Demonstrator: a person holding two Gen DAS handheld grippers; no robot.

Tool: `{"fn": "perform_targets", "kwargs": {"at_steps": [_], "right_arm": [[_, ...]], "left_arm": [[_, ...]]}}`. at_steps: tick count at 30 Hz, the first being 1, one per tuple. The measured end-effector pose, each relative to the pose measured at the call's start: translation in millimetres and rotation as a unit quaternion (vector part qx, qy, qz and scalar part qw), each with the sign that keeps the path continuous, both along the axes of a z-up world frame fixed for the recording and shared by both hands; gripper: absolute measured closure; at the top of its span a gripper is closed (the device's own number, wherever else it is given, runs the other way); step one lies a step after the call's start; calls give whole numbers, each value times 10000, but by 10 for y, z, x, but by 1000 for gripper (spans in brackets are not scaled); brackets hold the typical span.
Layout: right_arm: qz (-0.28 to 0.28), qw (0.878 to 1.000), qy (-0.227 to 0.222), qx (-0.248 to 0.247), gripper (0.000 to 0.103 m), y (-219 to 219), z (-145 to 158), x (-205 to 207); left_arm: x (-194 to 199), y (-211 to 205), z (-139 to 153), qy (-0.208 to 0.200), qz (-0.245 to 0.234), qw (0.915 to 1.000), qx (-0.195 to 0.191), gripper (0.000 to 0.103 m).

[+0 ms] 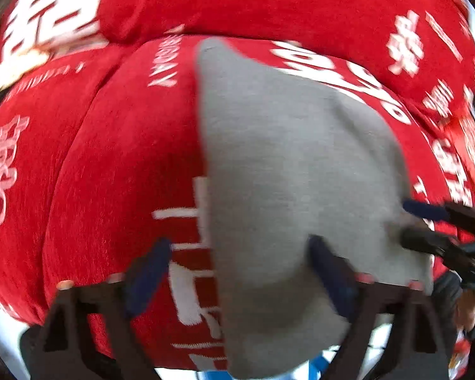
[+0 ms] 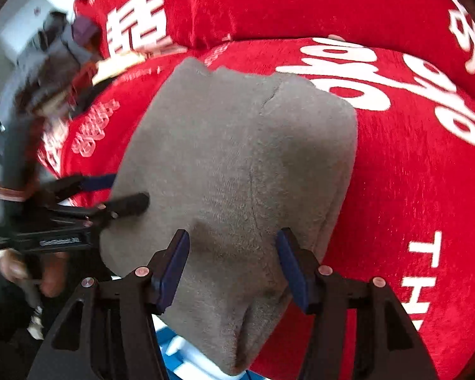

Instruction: Fold small clothes

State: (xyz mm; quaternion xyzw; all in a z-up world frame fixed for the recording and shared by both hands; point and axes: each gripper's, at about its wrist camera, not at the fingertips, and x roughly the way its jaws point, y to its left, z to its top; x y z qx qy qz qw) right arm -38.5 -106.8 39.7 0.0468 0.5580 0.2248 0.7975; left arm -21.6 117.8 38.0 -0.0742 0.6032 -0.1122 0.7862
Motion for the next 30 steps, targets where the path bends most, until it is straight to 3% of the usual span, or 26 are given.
{"fn": "perform_targets", "kwargs": {"at_steps": [3, 6, 9, 12, 18, 22, 24, 30], "right_arm": [[-63, 10000, 51, 20, 41, -7, 30, 11], [-95, 9998, -148, -118, 41, 54, 156, 58], [-64, 9989, -297, -352, 41, 121, 202, 225], [24, 9985, -264, -475, 41, 197, 174, 448], [68, 9976, -26, -683, 41, 176, -52, 870], [-40, 9984, -29, -555, 41, 92, -82, 1029], [-68, 9986, -34, -531, 42, 68, -106, 1091], [-168, 9970, 58, -749, 41, 88, -111, 1223]], "left_arm": [[25, 58, 54, 99, 89, 9998, -155, 8], [130, 43, 220, -260, 146, 9996, 9, 8], [397, 57, 260, -339, 346, 9988, 109, 8], [734, 54, 155, -228, 480, 9974, 476, 8], [1041, 22, -155, 153, 412, 9967, 676, 8], [1132, 19, -268, 183, 386, 9973, 604, 8], [1183, 19, -303, 193, 415, 9971, 611, 1], [1228, 51, -275, 175, 366, 9971, 646, 0]]}}
